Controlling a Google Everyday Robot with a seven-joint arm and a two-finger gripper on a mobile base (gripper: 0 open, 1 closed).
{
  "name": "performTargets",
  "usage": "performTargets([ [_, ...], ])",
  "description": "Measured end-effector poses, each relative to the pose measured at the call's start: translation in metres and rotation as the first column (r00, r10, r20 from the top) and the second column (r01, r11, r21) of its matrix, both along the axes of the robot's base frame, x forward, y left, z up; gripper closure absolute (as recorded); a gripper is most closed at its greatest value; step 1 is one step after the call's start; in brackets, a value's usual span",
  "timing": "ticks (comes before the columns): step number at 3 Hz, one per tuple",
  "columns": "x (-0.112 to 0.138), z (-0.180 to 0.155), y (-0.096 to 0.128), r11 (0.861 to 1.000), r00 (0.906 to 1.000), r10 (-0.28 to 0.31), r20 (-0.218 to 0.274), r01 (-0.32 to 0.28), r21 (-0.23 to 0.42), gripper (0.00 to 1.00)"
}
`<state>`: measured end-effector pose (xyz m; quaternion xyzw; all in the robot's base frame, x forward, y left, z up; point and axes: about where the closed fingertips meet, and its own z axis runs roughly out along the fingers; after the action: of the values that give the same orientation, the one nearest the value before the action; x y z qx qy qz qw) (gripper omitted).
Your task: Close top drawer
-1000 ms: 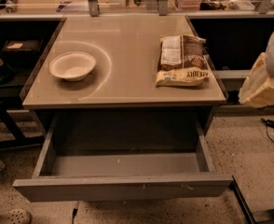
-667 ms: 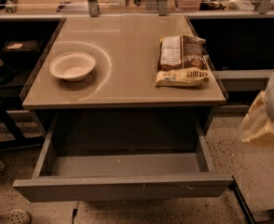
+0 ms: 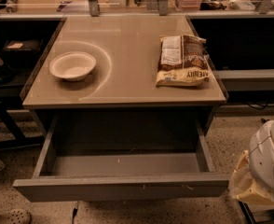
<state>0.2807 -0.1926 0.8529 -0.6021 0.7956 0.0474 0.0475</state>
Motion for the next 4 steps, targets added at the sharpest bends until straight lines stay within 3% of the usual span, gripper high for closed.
performTargets([
  [1,0.000,0.000,0.000,1.000,1.0000,0.000,0.000,0.000,0.000,1.00],
  [2,-0.014,-0.034,0.015,1.000,0.9985,0.000,-0.054,0.001,0.024,1.00],
  [3,-0.026,-0.105,0.056,0.995,0.9887,0.018,-0.149,-0.003,0.099,1.00],
  [4,-0.029,-0.159,0.087,0.988,0.9773,0.039,-0.208,-0.007,0.153,1.00],
])
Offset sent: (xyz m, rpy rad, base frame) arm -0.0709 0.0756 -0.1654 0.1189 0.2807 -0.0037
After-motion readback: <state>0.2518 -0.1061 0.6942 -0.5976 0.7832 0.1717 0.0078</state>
